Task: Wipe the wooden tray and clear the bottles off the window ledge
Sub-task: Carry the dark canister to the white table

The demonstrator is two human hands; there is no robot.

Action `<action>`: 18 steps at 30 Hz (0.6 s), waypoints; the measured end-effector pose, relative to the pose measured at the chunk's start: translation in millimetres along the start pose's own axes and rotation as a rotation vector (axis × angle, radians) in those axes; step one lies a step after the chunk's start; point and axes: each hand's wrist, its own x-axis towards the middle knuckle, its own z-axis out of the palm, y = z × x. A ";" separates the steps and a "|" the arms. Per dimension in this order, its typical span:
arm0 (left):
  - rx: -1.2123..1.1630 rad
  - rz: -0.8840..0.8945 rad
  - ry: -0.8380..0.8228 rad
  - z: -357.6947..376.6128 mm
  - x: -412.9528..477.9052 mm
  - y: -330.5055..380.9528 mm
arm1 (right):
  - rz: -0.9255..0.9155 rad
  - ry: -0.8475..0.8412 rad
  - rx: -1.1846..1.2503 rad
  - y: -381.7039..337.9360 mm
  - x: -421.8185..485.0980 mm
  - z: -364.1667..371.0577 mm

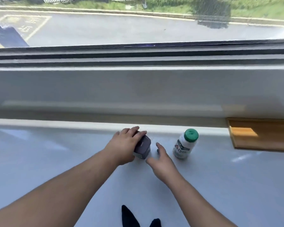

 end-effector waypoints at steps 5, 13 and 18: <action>-0.210 -0.122 0.101 -1.5 -31.1 -13.1 | 0.030 -0.089 0.156 -15.1 -14.2 21.7; -0.451 -0.427 0.296 0.5 -227.9 -68.0 | -0.096 -0.326 0.116 -65.8 -115.1 130.9; -0.470 -0.609 0.421 20.9 -409.6 -125.9 | -0.221 -0.514 -0.004 -87.6 -223.9 255.8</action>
